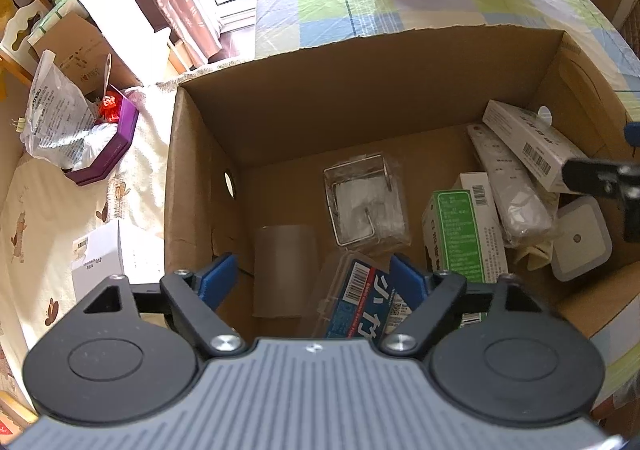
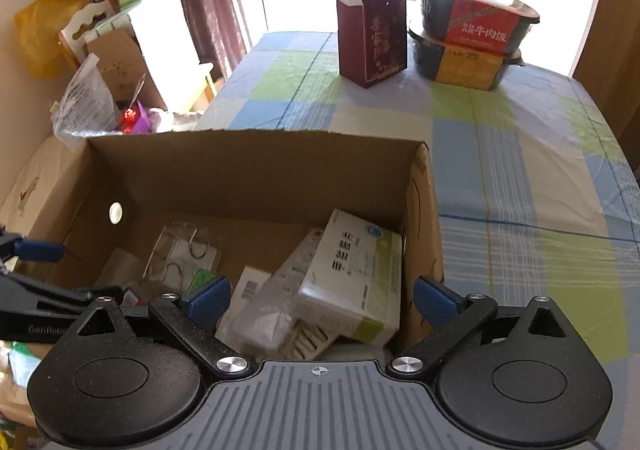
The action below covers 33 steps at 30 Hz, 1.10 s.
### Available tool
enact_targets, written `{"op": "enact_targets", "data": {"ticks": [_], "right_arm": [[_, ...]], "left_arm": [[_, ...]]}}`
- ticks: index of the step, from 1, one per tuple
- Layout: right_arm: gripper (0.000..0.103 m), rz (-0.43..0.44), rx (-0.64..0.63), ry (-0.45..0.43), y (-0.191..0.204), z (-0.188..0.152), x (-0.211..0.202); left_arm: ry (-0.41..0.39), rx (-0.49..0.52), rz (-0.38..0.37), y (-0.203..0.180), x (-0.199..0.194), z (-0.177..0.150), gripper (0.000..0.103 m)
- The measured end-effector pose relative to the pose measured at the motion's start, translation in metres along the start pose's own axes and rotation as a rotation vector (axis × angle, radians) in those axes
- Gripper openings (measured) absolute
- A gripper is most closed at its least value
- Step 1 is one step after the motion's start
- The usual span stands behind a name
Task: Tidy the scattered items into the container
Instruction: 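Open the left tool to drop the floss pack while the right tool drops the medicine box, then withdraw both open tools back from the box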
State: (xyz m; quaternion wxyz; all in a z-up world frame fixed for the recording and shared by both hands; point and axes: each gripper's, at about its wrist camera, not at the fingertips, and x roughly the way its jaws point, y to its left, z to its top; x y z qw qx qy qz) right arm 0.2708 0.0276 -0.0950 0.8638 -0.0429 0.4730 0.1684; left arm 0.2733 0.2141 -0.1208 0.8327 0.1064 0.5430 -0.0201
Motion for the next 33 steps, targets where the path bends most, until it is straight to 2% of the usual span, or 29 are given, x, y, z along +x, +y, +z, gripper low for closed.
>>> {"op": "enact_targets", "data": {"ticks": [10,15,26,30,33], "right_arm": [[0.102,0.052,0.000,0.057,-0.003,-0.016,-0.020],[0.102,0.067,-0.007,0.057,-0.002,-0.026,-0.030],[0.102,0.010,-0.075,0.017,0.009,-0.036,-0.051],[0.102,0.011,-0.078,0.010,0.010,-0.038,-0.057],[0.102,0.028,-0.072,0.008,0.010,-0.040,-0.063]], "left_arm": [[0.008,0.002,0.005,-0.006,-0.006,-0.002,0.096],[0.009,0.005,0.012,-0.013,-0.011,-0.006,0.100],[-0.033,-0.003,0.049,-0.024,-0.029,-0.017,0.100],[0.002,-0.041,0.064,-0.023,-0.035,-0.018,0.100],[-0.015,-0.052,0.086,-0.022,-0.045,-0.023,0.100]]}}
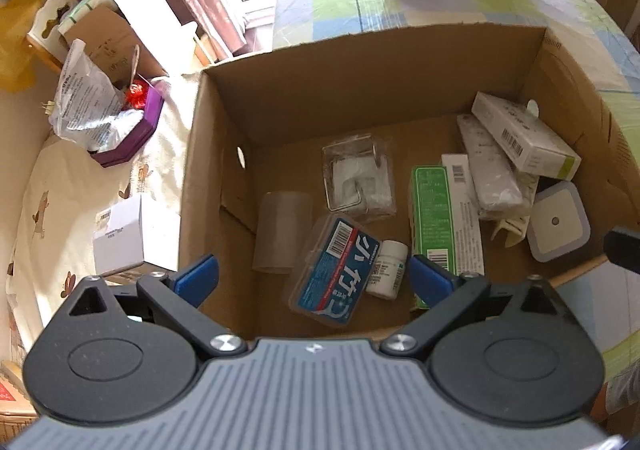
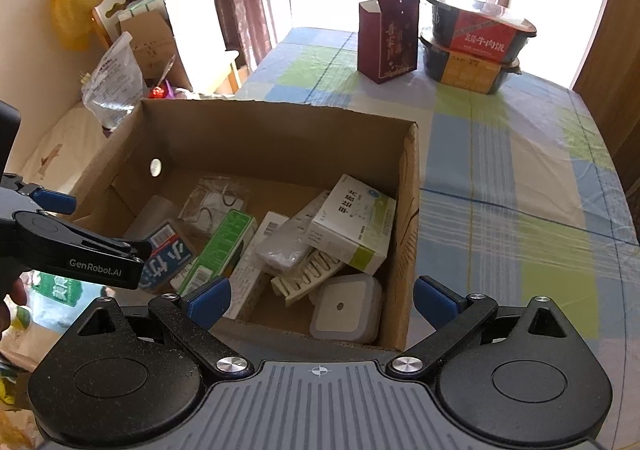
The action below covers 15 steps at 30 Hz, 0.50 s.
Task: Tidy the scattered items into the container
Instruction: 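Withdraw both open tools back from the box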
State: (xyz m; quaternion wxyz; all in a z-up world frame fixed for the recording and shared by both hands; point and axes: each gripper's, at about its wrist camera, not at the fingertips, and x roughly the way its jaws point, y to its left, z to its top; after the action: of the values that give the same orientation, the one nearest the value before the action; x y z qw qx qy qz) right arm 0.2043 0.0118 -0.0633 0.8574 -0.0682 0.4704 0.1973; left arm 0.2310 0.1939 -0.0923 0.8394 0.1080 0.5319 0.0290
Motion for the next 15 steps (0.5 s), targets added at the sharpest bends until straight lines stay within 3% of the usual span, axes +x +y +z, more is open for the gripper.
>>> {"op": "enact_targets", "data": {"ticks": [7,15], "right_arm": [[0.102,0.023,0.026,0.009,-0.004,-0.009,-0.014],[0.102,0.022,0.008,0.005,-0.002,-0.024,-0.033]], "left_arm": [[-0.035,-0.003,0.053,-0.005,-0.029,-0.015,0.100],[-0.039,-0.088,0.013,-0.004,-0.056,-0.036,0.100]]}}
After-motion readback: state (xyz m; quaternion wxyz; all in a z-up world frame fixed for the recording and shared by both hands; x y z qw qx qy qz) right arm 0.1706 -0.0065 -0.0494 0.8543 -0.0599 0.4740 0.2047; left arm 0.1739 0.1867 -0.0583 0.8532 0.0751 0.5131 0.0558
